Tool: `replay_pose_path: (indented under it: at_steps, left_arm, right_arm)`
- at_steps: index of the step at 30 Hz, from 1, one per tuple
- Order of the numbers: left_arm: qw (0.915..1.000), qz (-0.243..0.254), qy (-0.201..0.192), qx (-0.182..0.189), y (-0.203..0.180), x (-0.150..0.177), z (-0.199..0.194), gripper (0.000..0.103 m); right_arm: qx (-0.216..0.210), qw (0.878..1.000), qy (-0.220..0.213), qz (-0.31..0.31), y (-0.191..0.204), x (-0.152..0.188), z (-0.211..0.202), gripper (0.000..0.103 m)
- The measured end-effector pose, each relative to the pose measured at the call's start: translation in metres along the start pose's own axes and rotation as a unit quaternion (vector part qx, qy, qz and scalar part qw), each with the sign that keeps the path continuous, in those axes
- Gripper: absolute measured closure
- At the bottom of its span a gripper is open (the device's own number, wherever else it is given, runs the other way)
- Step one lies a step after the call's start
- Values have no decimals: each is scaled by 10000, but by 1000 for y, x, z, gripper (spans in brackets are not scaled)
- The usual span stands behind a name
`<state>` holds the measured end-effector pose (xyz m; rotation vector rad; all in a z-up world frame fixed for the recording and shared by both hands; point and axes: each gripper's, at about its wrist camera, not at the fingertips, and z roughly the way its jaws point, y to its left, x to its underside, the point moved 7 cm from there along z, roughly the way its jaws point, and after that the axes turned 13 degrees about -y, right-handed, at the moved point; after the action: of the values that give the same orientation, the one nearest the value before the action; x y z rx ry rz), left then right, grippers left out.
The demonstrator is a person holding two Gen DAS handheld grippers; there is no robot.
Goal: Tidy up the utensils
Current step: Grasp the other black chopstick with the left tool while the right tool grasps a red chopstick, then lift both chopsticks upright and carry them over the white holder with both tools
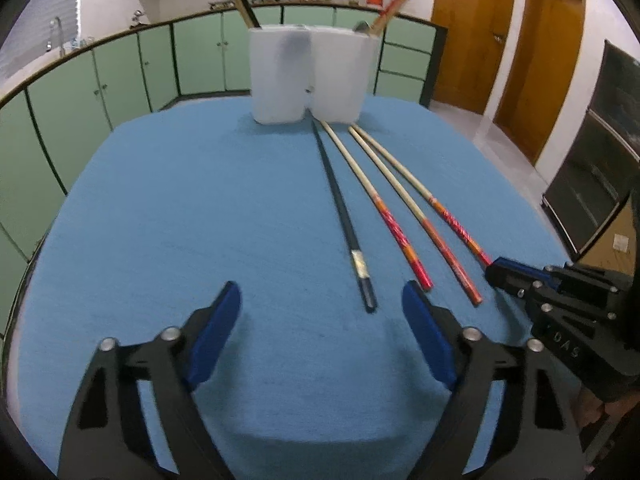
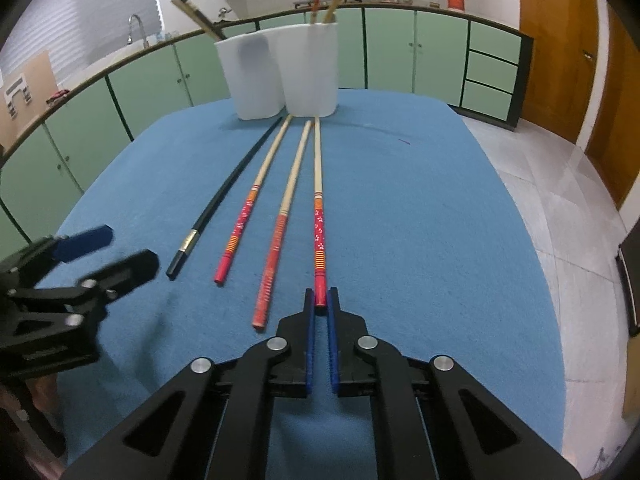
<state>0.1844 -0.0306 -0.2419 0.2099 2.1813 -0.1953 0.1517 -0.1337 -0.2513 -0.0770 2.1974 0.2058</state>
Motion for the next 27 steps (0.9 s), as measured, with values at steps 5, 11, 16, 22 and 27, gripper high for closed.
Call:
replay_pose_path:
  at_steps: [5,11,16,22,27]
  left_arm:
    - [9997,-46,203,86,-9,5,10,49]
    - [9997,-76,243,-18,-14,4,15,67]
    - [9995,120,255,-117,-21,5,15,68]
    - [9995,100,224,-175,-22,4,14,88]
    - [9997,2,220,-101,-21,4,14,97]
  right_arm:
    - [-3,10000,-12,53,-5,0,0,97]
    - [-55,9999,-14,114,-6,1,0,97]
    - [-137,9997,-4,221,-8,2,1,97]
    - [-248,9988,24,425,-10,3,3,97]
    - [-182,9992,21,359,-7,2,3,97]
